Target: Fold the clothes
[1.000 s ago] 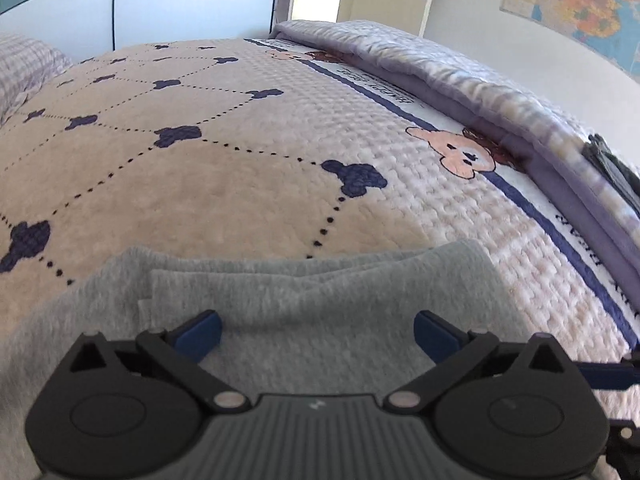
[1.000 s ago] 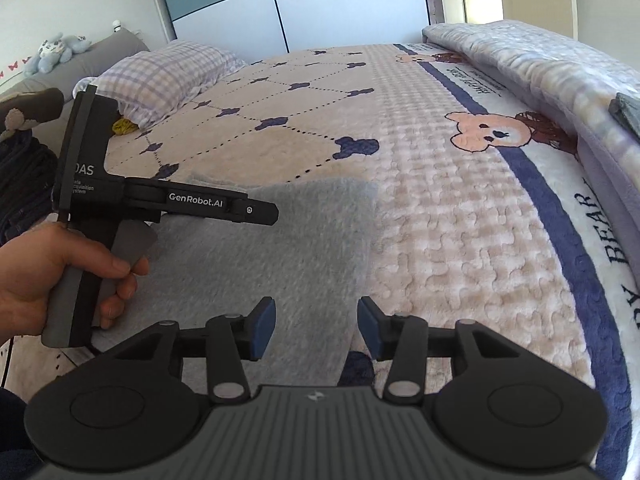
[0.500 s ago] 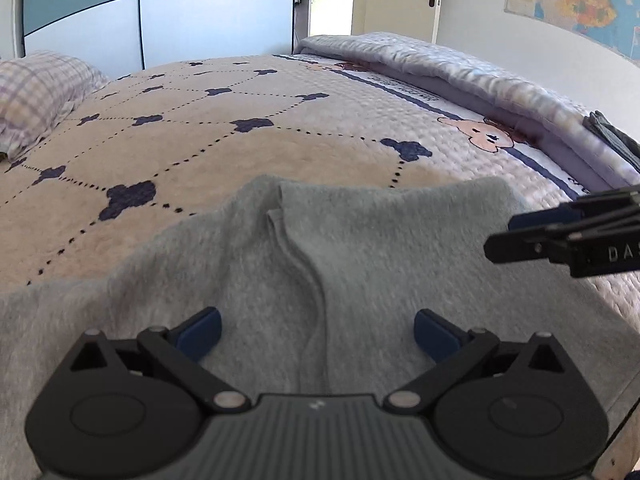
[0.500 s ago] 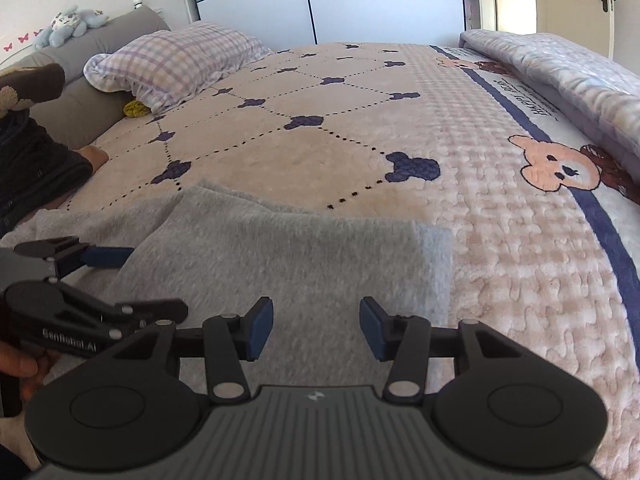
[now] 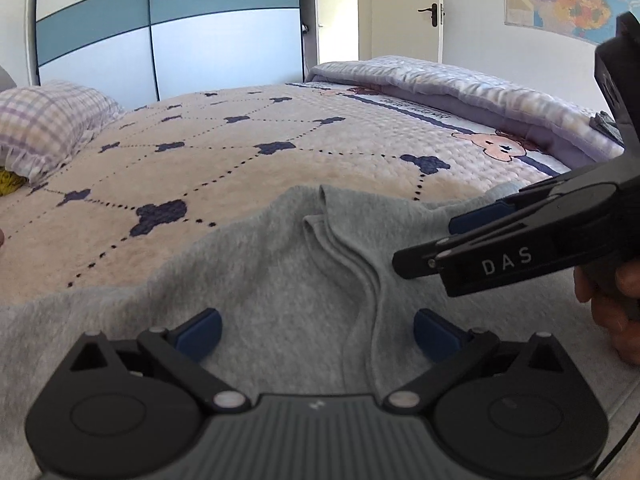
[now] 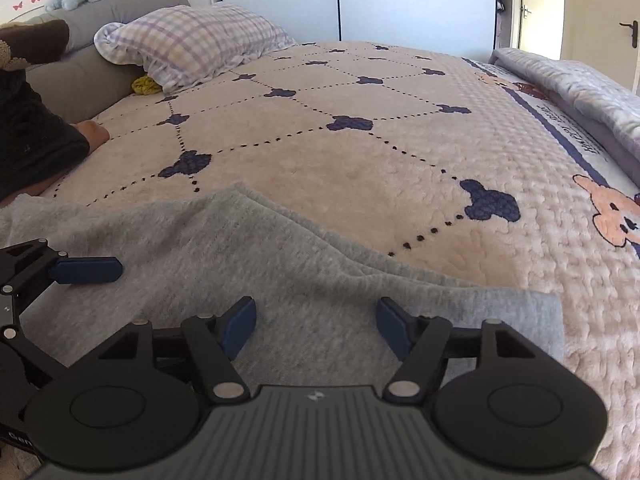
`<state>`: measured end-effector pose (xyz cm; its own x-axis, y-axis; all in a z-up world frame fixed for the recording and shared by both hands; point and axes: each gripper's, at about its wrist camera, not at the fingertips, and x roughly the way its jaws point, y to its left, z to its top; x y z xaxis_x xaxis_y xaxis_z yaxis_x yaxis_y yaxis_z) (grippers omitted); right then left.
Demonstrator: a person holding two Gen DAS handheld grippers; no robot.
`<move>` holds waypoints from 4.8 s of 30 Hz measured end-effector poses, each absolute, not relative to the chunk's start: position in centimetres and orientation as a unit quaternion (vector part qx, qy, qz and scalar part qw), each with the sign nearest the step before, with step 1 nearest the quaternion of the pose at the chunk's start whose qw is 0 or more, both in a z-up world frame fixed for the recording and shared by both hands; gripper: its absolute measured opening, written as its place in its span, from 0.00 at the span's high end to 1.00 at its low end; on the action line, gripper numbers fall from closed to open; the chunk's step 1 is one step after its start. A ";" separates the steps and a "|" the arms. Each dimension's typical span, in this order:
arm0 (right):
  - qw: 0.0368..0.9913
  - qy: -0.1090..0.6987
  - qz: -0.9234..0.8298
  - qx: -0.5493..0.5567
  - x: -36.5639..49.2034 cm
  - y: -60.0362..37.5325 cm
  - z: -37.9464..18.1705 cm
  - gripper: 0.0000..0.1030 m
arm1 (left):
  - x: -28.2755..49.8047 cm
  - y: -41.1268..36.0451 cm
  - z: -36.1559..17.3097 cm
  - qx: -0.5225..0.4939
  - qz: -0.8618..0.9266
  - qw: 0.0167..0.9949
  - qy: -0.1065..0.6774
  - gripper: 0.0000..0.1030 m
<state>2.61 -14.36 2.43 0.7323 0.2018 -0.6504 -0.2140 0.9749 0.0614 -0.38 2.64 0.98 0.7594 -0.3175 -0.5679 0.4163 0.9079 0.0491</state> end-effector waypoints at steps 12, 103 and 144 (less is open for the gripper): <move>0.931 0.340 0.120 -0.053 6.8 -11.8 3.0 0.28 | -0.1 3.3 0.8 0.060 -0.207 0.932 0.290 0.00; 0.937 0.283 0.202 -0.033 -2.0 -21.0 4.9 0.00 | -0.7 3.6 2.6 0.070 -0.132 0.923 0.354 0.00; 0.949 0.286 0.130 0.037 -2.1 -26.8 -0.5 0.00 | 3.4 -1.3 2.4 0.041 -0.091 0.922 0.375 0.00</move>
<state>-2.09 -26.80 -0.47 0.8024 0.2684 -0.5329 -0.2266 0.9633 0.1440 3.35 -1.31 2.42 0.7024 -0.1367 -0.6986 0.1988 0.9800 0.0081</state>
